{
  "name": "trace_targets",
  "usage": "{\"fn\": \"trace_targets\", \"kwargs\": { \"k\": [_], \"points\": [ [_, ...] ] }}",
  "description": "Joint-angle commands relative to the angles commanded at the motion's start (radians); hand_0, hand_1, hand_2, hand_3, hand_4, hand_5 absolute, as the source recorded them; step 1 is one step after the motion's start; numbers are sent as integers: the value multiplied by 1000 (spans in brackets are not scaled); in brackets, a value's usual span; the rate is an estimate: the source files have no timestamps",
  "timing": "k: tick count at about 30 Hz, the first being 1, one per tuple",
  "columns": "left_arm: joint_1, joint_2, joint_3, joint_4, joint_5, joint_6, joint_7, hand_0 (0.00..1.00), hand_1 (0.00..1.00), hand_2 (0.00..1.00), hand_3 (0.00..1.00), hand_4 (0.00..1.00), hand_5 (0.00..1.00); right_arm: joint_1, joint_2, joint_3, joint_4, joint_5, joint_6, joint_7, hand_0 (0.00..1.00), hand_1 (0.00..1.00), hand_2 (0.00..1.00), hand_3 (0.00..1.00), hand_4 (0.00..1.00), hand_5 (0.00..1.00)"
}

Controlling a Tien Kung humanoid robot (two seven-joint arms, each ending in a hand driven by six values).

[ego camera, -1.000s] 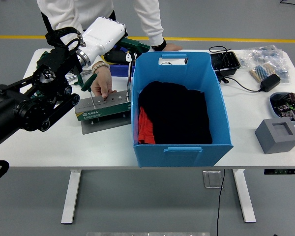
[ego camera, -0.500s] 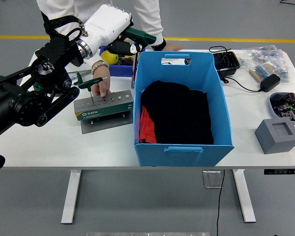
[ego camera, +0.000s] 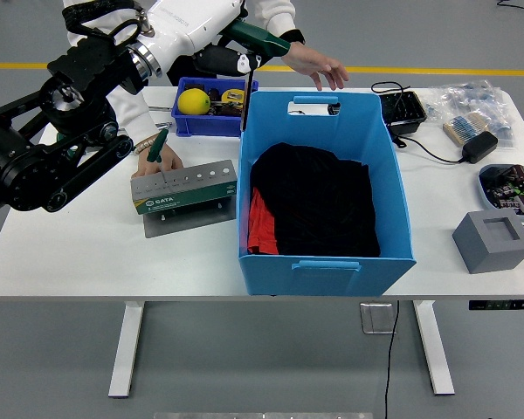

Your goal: Lift tool from toolbox,place it in box,lift tool from toolbox,place it in box

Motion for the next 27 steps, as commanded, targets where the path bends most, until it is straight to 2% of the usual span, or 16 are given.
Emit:
{"fn": "trace_targets", "kwargs": {
  "k": [5,9,12,17,23,27],
  "points": [
    [1,-4,-8,-71,6,14,4,269,41,57,71,562,565,-3,0,0,0,0,0,-1,716,710,771,620,837,745],
    [5,-22,9,-119,-15,28,4,269,41,57,71,564,566,-6,1,0,0,-2,0,-2,716,709,771,620,836,744],
    [13,-50,37,-134,-69,43,-1,269,41,57,71,564,566,-8,2,-5,0,0,0,-3,716,709,771,620,836,744],
    [31,-113,94,-101,-180,57,-9,269,41,57,71,567,568,-10,2,-22,0,12,0,-3,716,711,772,621,837,745],
    [31,-165,173,-52,-267,55,-21,269,41,58,71,569,568,-5,0,-43,0,33,-1,2,716,710,772,620,837,745],
    [-4,-193,248,19,-317,1,-52,269,41,58,71,570,567,7,-6,-77,0,65,-1,10,719,709,772,620,837,745]
  ]
}}
